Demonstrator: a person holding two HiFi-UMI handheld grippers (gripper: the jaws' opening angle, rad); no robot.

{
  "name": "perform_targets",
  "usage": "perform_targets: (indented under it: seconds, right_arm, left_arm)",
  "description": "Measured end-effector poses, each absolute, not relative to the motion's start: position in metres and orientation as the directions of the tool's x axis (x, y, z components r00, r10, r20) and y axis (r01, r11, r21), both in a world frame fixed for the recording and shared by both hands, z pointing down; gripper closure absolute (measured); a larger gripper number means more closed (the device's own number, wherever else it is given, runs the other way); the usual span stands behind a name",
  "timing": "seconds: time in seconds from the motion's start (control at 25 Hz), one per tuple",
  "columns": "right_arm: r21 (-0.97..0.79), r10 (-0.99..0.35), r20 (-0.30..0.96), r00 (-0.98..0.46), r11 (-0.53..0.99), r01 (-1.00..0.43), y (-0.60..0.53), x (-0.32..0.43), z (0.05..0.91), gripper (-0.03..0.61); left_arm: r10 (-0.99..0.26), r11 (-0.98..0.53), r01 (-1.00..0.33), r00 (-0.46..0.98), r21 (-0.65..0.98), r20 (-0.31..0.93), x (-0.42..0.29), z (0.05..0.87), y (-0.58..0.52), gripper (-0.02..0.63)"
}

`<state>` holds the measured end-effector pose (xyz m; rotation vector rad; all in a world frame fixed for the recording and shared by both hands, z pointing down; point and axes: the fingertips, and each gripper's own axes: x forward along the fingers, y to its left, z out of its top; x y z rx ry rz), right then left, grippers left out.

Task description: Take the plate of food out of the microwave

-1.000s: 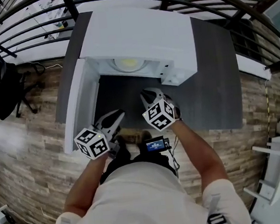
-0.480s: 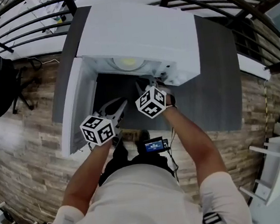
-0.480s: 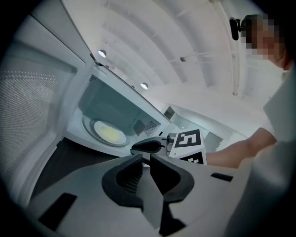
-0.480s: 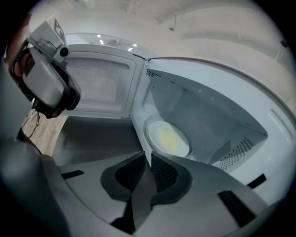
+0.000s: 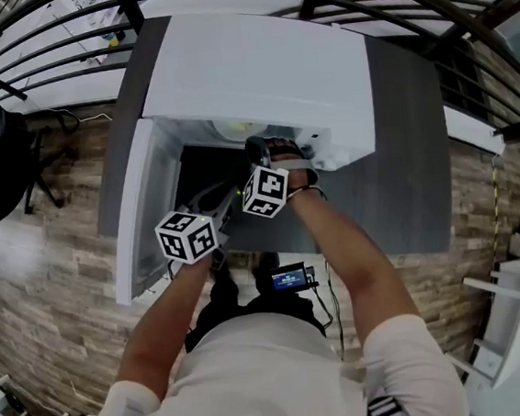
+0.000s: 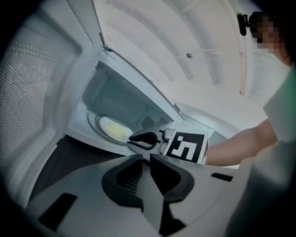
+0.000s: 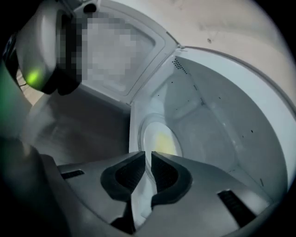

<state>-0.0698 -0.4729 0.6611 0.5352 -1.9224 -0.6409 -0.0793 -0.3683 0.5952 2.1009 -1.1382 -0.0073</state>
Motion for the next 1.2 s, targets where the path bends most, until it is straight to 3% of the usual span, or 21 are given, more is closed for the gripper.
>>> perform_targets:
  seconds: [0.68, 1.2]
  right_arm:
    - [0.720, -0.683, 0.681, -0.262, 0.690, 0.073, -0.494, -0.071, 0.671, 0.560]
    - [0.725, -0.664, 0.666, -0.341, 0.683, 0.086, -0.460, -0.073, 0.665, 0.563]
  left_arm:
    - [-0.735, -0.294, -0.708, 0.597, 0.642, 0.322, -0.087, 0.601, -0.360, 0.577]
    - [-0.746, -0.251, -0.696, 0.582, 0.673, 0.324, -0.100, 0.609, -0.358, 0.577]
